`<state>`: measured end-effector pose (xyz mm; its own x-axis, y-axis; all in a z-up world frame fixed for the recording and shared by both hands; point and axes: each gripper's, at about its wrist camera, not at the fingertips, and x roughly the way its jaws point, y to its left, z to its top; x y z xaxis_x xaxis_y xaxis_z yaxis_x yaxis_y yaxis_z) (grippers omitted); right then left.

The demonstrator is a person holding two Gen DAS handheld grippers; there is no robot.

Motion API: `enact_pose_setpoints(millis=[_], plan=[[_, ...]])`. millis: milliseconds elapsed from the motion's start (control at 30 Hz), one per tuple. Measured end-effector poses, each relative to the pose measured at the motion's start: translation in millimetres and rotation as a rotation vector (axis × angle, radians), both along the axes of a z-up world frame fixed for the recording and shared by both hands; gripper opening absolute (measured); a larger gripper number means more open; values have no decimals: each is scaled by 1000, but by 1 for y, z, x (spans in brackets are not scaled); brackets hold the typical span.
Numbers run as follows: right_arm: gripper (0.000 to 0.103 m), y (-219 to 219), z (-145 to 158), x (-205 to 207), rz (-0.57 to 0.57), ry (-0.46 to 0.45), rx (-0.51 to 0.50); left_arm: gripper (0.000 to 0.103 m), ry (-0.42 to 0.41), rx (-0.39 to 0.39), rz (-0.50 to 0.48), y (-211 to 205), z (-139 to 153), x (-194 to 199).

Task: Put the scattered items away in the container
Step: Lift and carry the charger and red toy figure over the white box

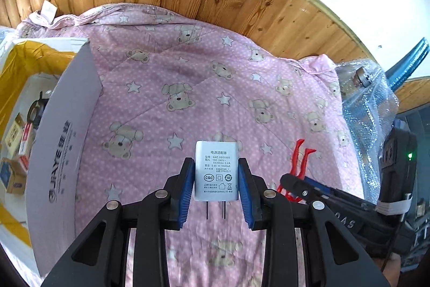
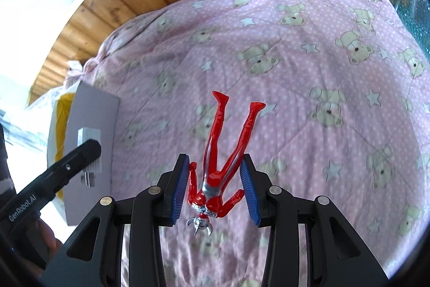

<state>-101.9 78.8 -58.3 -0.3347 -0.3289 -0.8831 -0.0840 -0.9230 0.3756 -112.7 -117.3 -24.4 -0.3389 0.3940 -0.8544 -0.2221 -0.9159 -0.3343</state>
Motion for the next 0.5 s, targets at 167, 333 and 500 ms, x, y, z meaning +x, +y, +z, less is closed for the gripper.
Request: enact_pose_setpoints(millis=[167, 333, 500], plan=[[40, -16, 12, 24, 40, 11, 14, 33, 21, 12, 7, -12, 12, 23], [40, -34, 24, 45, 87, 26, 26, 33, 41, 24, 15, -24, 25, 46], [40, -53, 33, 64, 127, 38, 36, 33, 62, 38, 27, -38, 36, 68]])
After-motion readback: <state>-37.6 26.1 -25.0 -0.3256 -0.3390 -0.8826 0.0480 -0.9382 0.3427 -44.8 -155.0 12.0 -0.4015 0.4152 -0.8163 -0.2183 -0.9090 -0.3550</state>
